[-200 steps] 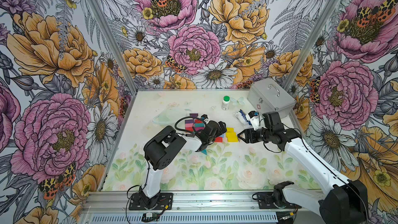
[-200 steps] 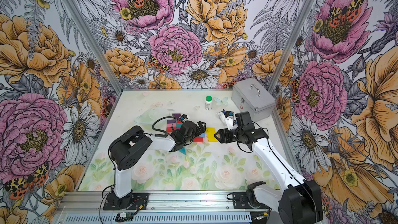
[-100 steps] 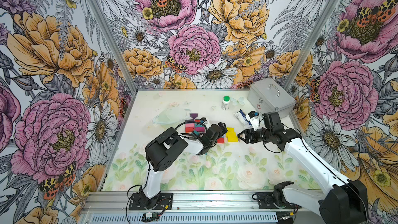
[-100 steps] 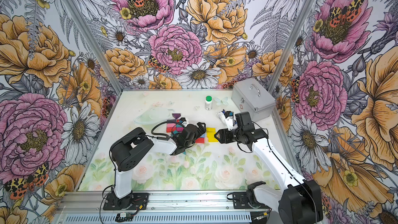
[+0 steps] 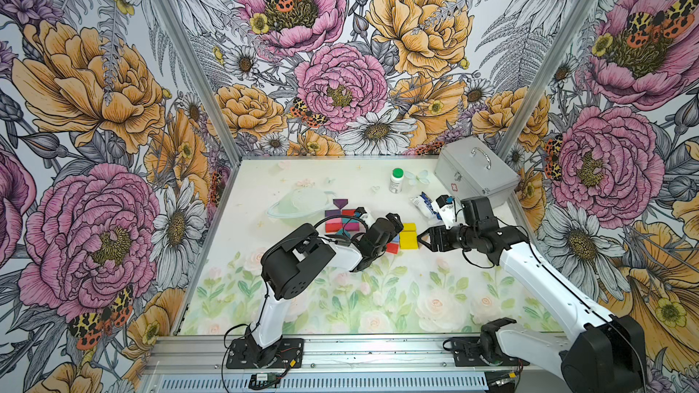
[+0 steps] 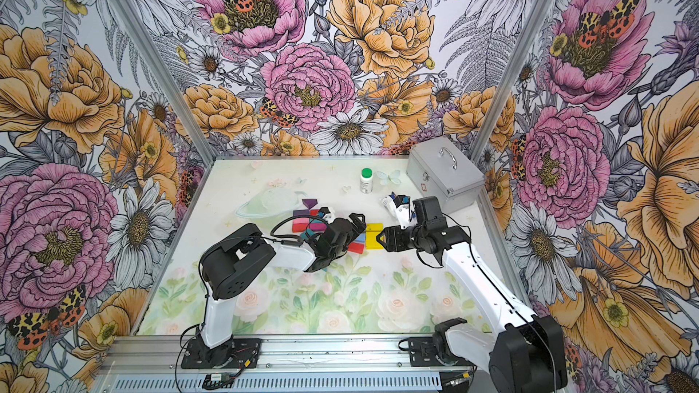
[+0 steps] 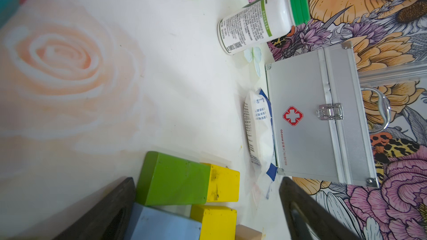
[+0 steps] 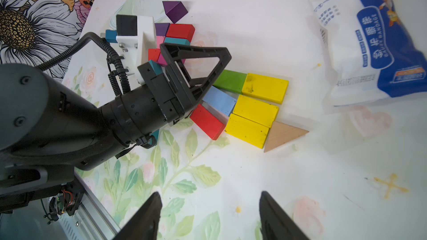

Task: Assemble a piece of candy with building blocks
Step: Assemble the building blocks at the center of the board, then adjust the building block at the center of the board.

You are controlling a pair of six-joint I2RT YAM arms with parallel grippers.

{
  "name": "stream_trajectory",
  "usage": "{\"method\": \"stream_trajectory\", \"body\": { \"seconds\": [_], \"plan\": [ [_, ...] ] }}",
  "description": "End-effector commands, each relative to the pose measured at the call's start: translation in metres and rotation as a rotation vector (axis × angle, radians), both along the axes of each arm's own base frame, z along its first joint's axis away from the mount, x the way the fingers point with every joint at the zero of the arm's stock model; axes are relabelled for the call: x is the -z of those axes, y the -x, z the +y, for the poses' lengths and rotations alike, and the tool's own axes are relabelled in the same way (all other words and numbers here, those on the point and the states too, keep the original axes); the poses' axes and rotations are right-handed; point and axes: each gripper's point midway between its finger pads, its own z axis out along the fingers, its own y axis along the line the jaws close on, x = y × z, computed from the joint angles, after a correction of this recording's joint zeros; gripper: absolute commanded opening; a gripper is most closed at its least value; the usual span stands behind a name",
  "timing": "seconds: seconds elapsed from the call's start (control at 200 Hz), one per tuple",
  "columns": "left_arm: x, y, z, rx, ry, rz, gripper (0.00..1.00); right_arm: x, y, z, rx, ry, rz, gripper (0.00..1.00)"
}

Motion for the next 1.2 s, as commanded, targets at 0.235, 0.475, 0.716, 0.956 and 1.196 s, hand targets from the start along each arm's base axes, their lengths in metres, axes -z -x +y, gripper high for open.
{"method": "stream_trajectory", "body": {
  "seconds": [0.235, 0.475, 0.716, 0.956, 1.196],
  "plan": [
    [0.088, 0.049, 0.047, 0.062, -0.286, 0.267, 0.98, -0.007, -0.001, 0.001, 0.007, -0.015, -0.031, 0.68],
    [0.023, 0.044, 0.040, 0.321, -0.395, 0.193, 0.97, -0.009, -0.001, -0.001, 0.018, -0.008, -0.038, 0.68],
    [-0.015, 0.099, 0.032, 0.571, -0.472, 0.262, 0.95, -0.011, 0.006, -0.008, 0.054, -0.004, -0.046, 0.68],
    [-0.012, 0.150, 0.015, 0.665, -0.439, 0.307, 0.94, -0.014, 0.010, -0.013, 0.101, -0.014, -0.045, 0.69],
    [-0.003, 0.143, 0.001, 0.707, -0.471, 0.284, 0.94, -0.015, 0.009, -0.015, 0.136, -0.018, -0.038, 0.70]
  ]
}}
